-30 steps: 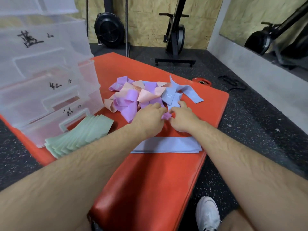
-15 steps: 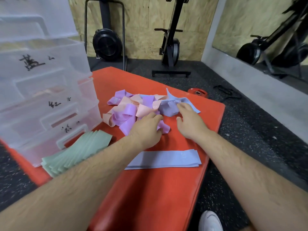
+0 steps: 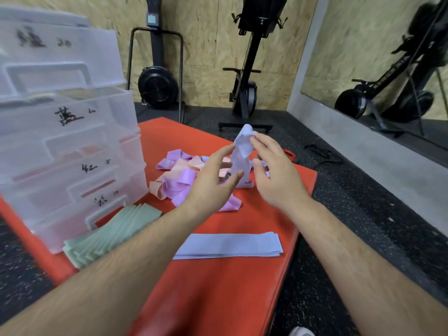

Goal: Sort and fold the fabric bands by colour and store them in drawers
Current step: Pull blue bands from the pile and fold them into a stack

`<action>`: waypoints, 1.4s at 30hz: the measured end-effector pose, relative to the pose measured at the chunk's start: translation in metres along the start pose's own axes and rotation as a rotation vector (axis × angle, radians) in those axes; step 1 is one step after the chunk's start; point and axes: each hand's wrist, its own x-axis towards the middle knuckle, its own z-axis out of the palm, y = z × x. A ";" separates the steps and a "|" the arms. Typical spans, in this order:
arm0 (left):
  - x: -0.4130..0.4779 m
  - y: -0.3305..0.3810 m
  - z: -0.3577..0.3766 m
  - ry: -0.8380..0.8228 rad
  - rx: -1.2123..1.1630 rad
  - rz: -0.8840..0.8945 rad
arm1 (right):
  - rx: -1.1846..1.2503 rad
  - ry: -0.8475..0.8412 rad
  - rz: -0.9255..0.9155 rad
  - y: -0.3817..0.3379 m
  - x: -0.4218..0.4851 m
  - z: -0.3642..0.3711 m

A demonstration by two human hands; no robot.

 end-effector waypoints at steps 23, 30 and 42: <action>0.001 0.002 -0.033 0.161 -0.233 -0.384 | 0.143 -0.176 0.171 -0.024 -0.002 0.043; 0.002 0.008 -0.044 0.137 -0.429 -0.417 | 0.351 -0.134 0.283 -0.030 0.002 0.060; -0.004 0.004 -0.056 0.078 -0.038 -0.263 | 0.498 -0.235 0.330 -0.031 0.004 0.047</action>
